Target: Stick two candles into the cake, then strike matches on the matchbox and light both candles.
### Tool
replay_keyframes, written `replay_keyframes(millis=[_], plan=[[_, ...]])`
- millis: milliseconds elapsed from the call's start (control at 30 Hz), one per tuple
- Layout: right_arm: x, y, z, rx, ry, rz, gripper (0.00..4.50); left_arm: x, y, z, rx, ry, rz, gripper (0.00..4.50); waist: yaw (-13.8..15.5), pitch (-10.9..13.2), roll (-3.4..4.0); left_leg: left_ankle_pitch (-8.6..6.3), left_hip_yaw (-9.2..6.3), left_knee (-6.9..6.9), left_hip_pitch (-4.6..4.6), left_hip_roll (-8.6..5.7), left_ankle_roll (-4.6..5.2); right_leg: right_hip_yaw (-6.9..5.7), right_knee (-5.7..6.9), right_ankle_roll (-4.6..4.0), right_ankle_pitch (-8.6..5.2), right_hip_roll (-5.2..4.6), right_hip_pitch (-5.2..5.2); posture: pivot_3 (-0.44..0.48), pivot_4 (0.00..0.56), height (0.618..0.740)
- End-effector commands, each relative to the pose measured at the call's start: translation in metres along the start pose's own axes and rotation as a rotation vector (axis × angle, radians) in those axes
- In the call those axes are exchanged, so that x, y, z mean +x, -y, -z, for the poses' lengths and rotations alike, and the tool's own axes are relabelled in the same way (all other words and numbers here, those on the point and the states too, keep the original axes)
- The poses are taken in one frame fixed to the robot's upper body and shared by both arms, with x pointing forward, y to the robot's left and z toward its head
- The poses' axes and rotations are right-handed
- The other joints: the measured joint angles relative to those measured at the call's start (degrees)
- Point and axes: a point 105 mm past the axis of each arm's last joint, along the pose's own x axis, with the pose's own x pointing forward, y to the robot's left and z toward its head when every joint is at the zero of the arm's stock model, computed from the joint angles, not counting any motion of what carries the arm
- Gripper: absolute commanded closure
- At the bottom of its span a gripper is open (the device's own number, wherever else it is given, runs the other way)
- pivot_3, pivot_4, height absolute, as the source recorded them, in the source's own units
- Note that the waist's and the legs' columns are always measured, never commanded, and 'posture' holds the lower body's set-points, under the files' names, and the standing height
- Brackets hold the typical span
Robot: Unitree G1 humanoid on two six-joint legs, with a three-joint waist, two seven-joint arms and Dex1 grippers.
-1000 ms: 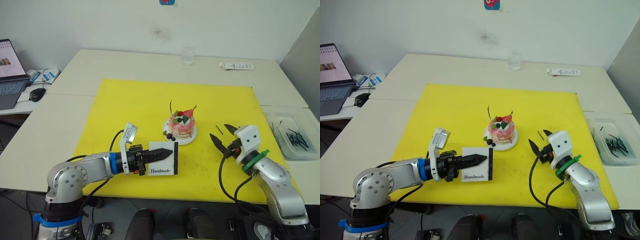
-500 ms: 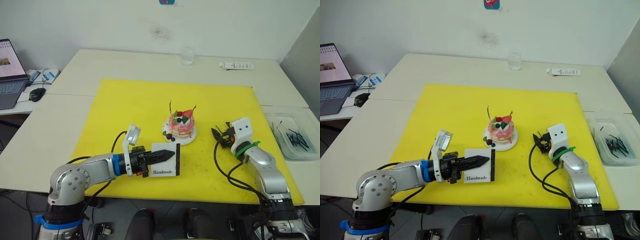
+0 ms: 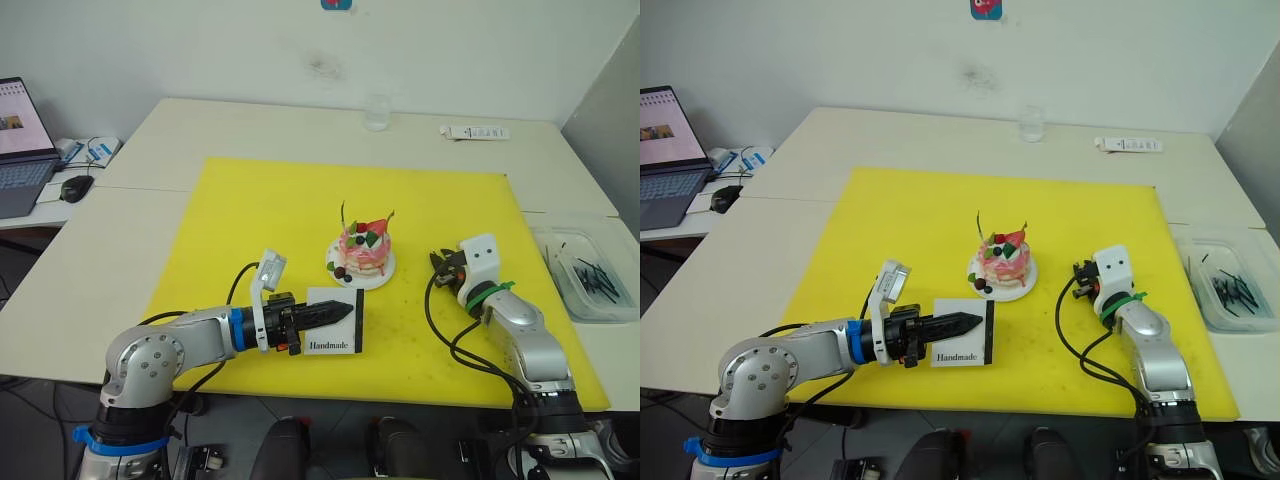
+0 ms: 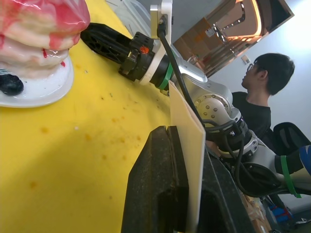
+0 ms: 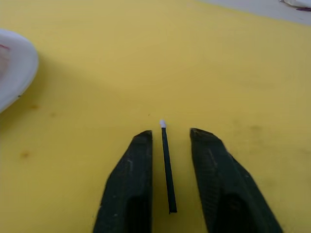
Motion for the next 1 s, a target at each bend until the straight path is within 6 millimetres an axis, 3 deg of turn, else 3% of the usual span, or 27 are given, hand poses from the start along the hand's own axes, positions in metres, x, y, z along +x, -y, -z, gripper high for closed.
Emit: replay_keyframes(millis=[33, 300, 467, 600, 833, 1000], plan=[[-0.002, 0.004, 0.003, 0.024, -0.03, 0.038, 4.48, 0.001, 0.004, -0.002, 0.019, 0.013, 0.015, 4.5, 0.0, -0.01, 0.0, 0.0, 0.0, 0.0, 0.0, 0.0, 0.0, 0.0, 0.0, 0.01, 0.01, 0.0, 0.0, 0.0, 0.15, 0.738], [-0.007, -0.002, -0.005, 0.036, -0.012, 0.002, 4.48, 0.001, 0.006, 0.0, 0.02, 0.013, 0.011, 4.5, 0.01, -0.01, 0.0, 0.0, -0.01, -0.01, 0.0, 0.0, 0.0, 0.0, -0.01, 0.01, 0.01, 0.0, 0.0, 0.0, 0.15, 0.738], [-0.031, -0.017, -0.027, -0.012, 0.034, -0.12, 4.48, 0.001, 0.002, 0.0, 0.029, 0.02, -0.019, 4.5, 0.07, 0.01, 0.02, 0.0, -0.03, -0.06, -0.01, 0.03, 0.0, -0.02, -0.03, -0.02, -0.03, -0.01, -0.01, 0.0, 0.15, 0.738], [-0.059, -0.034, -0.05, -0.161, 0.089, -0.264, 4.48, 0.006, -0.012, -0.008, 0.132, 0.049, -0.129, 4.5, 0.17, 0.03, 0.06, 0.0, -0.02, -0.06, -0.02, 0.01, 0.0, -0.02, -0.03, -0.02, -0.03, -0.02, -0.03, 0.0, 0.15, 0.738], [-0.1, -0.068, -0.08, -0.454, 0.096, -0.548, 4.48, 0.02, -0.006, -0.016, 0.234, 0.056, -0.097, 4.5, 0.18, 0.03, 0.06, 0.0, -0.01, -0.02, 0.01, 0.03, 0.0, -0.01, -0.04, -0.03, -0.03, -0.02, -0.01, 0.0, 0.15, 0.738], [-0.106, -0.089, -0.094, -0.613, 0.09, -0.645, 4.48, 0.03, -0.003, -0.019, 0.253, 0.06, -0.059, 4.5, 0.18, 0.04, 0.03, 0.0, -0.03, -0.01, 0.0, 0.02, 0.0, -0.04, -0.08, 0.0, -0.01, -0.01, -0.01, 0.0, 0.15, 0.738]])
